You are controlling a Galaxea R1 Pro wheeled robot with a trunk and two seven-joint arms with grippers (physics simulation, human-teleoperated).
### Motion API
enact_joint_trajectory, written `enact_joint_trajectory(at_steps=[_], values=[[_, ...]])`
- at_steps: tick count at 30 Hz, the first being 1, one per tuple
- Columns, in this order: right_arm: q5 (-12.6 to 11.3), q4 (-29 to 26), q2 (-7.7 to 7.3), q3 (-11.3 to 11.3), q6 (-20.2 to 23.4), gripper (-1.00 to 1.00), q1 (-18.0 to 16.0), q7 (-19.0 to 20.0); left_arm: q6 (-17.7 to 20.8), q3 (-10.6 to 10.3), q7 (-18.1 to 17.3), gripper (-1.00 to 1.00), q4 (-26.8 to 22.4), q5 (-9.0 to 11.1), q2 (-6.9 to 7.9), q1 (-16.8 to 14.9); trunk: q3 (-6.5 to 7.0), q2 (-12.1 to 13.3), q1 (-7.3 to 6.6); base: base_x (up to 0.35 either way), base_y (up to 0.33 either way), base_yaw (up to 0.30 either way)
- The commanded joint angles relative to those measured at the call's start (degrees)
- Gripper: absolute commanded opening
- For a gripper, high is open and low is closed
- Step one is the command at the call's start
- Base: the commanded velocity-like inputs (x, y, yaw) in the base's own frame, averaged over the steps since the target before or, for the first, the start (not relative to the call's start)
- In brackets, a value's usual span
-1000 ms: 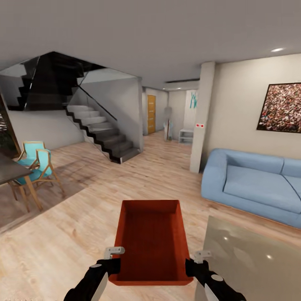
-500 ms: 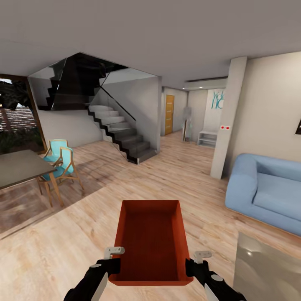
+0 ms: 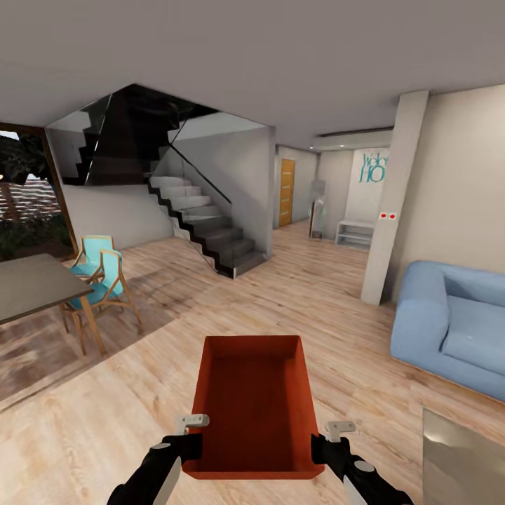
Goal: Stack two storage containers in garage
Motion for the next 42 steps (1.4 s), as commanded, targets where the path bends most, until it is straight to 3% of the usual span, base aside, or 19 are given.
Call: enact_joint_trajectory(at_steps=[1, 10, 42], values=[[-0.38, -0.03, -0.37, 1.55, -0.19, -1.0, 0.01, 0.47, 0.4, 0.99, 0.48, -1.0, -0.07, -0.98, 1.81, -0.04, -0.01, -0.03, 0.05, 0.287, 0.14, 0.0], [-0.38, -0.02, -0.37, 1.57, -0.19, -1.0, 0.01, 0.47, 0.42, 0.99, 0.48, -1.0, -0.07, -0.98, 1.8, -0.04, -0.01, -0.03, 0.05, 0.287, 0.146, -0.068], [-0.38, -0.02, -0.37, 1.55, -0.19, -1.0, 0.01, 0.47, 0.4, 0.99, 0.48, -1.0, -0.03, -0.98, 1.88, -0.04, -0.01, -0.03, 0.05, 0.287, 0.168, -0.27]])
